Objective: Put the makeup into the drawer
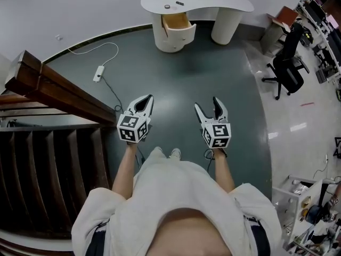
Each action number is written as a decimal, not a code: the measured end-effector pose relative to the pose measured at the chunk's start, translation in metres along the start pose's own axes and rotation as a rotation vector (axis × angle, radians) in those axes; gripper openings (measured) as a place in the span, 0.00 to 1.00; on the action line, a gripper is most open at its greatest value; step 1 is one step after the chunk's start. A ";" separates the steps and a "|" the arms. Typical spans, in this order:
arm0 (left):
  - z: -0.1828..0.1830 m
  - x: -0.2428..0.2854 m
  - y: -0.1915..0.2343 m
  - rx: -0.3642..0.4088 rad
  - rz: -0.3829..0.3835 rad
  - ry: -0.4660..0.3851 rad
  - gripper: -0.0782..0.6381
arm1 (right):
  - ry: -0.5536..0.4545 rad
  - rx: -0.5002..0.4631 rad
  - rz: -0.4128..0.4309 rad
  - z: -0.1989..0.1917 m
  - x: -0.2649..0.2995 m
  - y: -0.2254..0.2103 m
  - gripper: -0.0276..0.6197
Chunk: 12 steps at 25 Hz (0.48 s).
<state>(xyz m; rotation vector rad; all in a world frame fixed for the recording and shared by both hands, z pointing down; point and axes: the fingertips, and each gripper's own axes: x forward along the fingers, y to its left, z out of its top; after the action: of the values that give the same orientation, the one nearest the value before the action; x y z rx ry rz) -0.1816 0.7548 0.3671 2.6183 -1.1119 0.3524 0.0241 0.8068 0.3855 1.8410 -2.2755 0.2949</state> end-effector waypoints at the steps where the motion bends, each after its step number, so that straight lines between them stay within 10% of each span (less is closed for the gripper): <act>1: -0.001 0.003 -0.001 -0.002 0.001 0.002 0.13 | 0.003 -0.002 -0.002 -0.002 0.001 -0.003 0.53; 12: 0.006 0.065 0.024 -0.019 -0.006 0.005 0.13 | 0.014 -0.016 -0.035 0.002 0.055 -0.044 0.49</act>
<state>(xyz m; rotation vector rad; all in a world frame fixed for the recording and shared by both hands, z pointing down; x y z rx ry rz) -0.1546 0.6938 0.3861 2.6023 -1.0998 0.3455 0.0558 0.7458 0.3996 1.8626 -2.2276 0.2820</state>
